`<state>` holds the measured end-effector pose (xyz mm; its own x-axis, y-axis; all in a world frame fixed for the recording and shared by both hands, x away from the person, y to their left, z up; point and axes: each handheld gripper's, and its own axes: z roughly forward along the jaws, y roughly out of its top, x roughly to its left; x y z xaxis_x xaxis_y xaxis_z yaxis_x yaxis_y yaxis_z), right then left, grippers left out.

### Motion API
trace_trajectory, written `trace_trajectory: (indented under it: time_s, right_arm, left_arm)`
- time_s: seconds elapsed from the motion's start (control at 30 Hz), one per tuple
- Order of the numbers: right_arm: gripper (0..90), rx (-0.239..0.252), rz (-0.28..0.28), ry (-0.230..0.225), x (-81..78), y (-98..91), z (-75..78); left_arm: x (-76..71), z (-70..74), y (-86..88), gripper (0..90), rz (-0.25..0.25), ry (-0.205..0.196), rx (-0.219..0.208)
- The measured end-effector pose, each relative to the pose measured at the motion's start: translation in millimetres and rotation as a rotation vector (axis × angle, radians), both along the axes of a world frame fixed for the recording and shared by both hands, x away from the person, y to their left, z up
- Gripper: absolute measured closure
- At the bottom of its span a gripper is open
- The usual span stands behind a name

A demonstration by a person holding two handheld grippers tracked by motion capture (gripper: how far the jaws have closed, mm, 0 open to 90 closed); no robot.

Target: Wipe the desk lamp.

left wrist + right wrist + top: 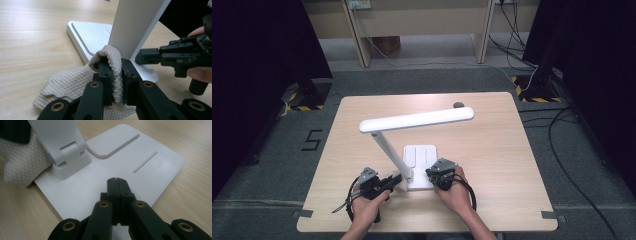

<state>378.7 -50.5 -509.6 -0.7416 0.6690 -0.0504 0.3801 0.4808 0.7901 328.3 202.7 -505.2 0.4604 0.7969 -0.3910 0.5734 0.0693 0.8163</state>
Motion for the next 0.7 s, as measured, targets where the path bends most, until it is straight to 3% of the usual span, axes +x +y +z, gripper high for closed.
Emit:
trace_trajectory:
  time_s: [0.3,0.47,0.57,0.7]
  right_arm:
    - [90.0,0.002,0.0,0.0,0.1,-0.1,-0.1]
    - [90.0,0.002,0.0,0.005,0.7,0.3,0.3]
    - [84.1,-0.006,-0.01,0.014,1.8,0.0,1.8]
    - [68.9,-0.017,-0.023,0.041,1.1,0.1,7.3]
  left_arm:
    - [1.0,-4.2,-3.5,80.0,0.002,0.014,0.016]
    - [0.1,-1.9,-1.3,80.0,0.005,0.013,0.003]
    - [-2.6,1.6,1.2,80.0,0.007,0.005,-0.003]
    - [-9.5,6.9,5.2,80.0,0.013,0.005,-0.008]
